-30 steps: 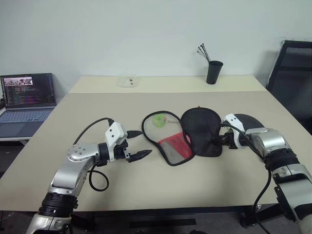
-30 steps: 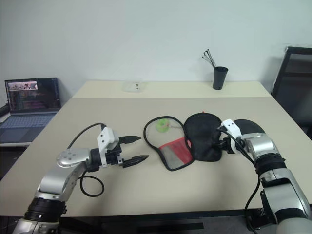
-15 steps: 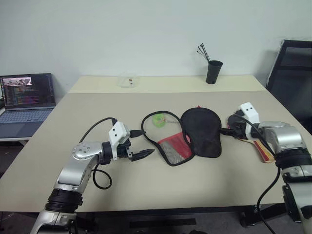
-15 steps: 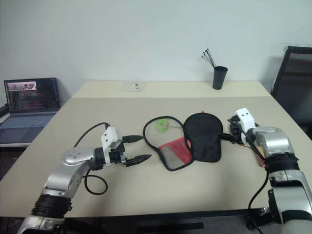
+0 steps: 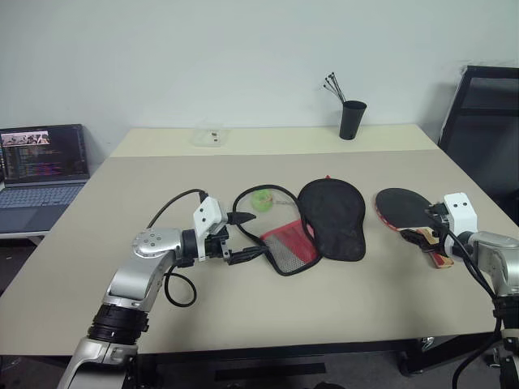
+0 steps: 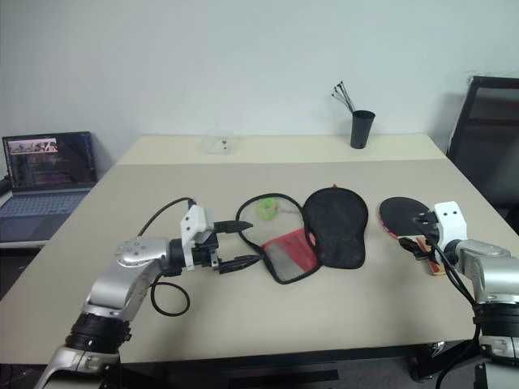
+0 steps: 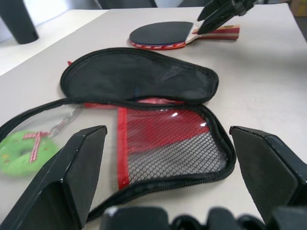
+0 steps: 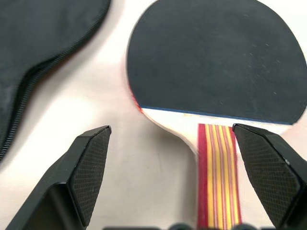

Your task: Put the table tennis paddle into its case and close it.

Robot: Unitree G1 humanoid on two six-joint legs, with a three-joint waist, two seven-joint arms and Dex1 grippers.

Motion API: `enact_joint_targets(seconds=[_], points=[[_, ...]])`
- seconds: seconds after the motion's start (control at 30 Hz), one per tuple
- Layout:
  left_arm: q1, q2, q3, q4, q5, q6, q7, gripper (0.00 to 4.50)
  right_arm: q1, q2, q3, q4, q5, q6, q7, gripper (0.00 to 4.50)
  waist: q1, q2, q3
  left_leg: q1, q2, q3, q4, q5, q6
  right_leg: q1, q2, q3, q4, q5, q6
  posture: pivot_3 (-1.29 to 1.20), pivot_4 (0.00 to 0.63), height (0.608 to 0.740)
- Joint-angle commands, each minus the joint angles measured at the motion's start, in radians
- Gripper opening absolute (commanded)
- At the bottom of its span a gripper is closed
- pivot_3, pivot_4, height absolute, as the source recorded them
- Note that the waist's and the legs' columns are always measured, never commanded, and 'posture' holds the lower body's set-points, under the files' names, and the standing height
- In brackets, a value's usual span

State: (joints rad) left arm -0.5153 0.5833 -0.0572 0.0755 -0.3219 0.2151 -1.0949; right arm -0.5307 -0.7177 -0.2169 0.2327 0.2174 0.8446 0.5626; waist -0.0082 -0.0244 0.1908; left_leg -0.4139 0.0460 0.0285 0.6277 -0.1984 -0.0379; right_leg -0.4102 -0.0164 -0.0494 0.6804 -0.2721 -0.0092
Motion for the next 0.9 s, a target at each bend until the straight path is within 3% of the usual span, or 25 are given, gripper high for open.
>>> enact_joint_targets(seconds=[0.03,0.5,0.73,0.9], points=[[-0.031,0.004,-0.002,-0.011,-0.008,0.001,-0.018,4.50,-0.037,0.003,-0.019,0.057,-0.012,-0.050,-0.036,4.47,0.000,0.000,0.000,0.000,0.000,0.000,0.000,0.000,0.000,0.000,0.000,0.000,0.000,0.000,0.000,0.00,0.150,0.740],[-0.086,0.003,-0.014,-0.020,-0.026,0.031,-0.085,4.50,-0.086,-0.001,0.011,0.291,-0.032,-0.137,-0.044,4.47,0.000,0.000,0.000,0.000,0.000,0.002,0.000,0.000,0.000,0.000,0.000,0.002,0.000,0.000,0.001,0.00,0.150,0.740],[-0.083,-0.008,-0.019,-0.016,-0.023,0.022,-0.083,4.50,-0.081,-0.007,0.008,0.308,-0.031,-0.143,-0.039,4.47,0.001,0.000,0.000,0.000,0.000,0.002,0.001,0.000,0.000,0.000,0.000,0.003,0.000,0.001,0.001,0.00,0.150,0.740],[-0.082,-0.011,-0.019,-0.013,-0.019,0.019,-0.083,4.50,-0.099,0.014,0.020,0.332,-0.037,-0.149,-0.055,3.30,0.001,0.000,0.000,0.000,0.000,0.002,0.001,0.000,0.000,0.000,0.000,0.003,0.000,0.001,0.001,0.00,0.150,0.740]])
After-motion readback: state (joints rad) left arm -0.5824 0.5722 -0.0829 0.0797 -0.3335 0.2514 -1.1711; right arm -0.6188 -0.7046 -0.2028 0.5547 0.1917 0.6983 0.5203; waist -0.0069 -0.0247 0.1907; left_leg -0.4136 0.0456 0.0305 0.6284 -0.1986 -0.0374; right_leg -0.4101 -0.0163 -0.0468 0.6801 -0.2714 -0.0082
